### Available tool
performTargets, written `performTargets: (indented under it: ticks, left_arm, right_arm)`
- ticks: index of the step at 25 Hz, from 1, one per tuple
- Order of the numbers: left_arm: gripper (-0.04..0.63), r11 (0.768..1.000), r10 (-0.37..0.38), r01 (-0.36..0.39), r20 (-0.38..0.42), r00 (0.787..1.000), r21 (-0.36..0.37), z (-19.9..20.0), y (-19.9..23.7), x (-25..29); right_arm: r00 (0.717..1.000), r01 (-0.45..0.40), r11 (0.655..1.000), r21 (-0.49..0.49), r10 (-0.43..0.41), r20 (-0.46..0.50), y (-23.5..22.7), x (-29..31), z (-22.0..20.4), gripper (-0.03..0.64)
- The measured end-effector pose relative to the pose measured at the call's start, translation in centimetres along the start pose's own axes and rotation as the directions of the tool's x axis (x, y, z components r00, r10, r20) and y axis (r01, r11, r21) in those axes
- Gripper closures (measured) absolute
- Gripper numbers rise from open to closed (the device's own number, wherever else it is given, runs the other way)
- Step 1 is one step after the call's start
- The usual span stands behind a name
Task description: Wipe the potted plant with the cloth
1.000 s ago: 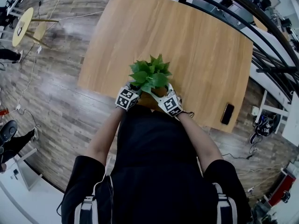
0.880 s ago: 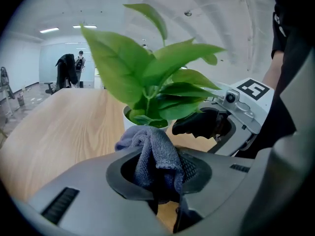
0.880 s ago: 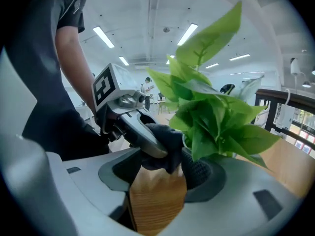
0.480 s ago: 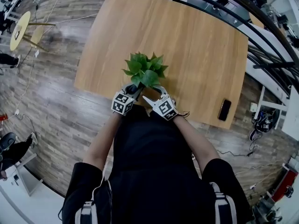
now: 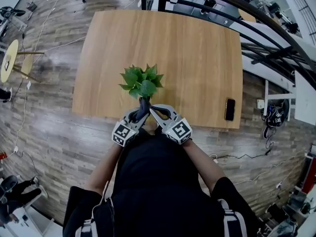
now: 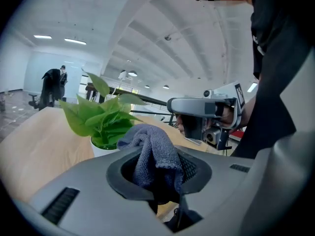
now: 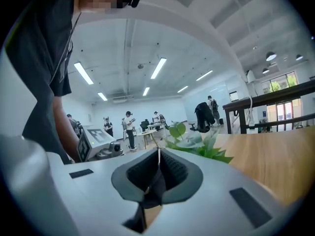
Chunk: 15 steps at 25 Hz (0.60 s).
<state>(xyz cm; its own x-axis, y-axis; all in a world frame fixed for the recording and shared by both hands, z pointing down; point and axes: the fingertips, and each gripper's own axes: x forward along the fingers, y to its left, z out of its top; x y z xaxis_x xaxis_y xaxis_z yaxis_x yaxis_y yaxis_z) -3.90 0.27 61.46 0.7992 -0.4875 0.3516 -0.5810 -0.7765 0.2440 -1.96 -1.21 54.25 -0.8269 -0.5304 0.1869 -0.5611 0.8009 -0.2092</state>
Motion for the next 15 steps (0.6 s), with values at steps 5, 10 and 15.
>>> performTargets:
  ticks: [5, 10, 15]
  left_arm:
    - [0.480, 0.998, -0.046, 0.045, 0.049, 0.998, 0.033, 1.2, -2.8, -5.3]
    - [0.480, 1.000, -0.003, 0.001, 0.070, 0.998, 0.023, 2.0, -3.9, -9.0]
    - [0.480, 0.998, 0.058, -0.061, 0.116, 0.992, 0.020, 3.1, -4.8, -11.4]
  right_arm:
    - [0.985, 0.165, 0.984, 0.066, -0.168, 0.041, 3.0, -3.1, 3.0, 0.598]
    - [0.959, 0.278, 0.960, -0.026, -0.275, 0.068, 6.8, -3.4, 4.8, 0.598]
    - [0.938, 0.342, 0.937, -0.072, -0.336, 0.080, 9.5, -3.0, 5.2, 0.599]
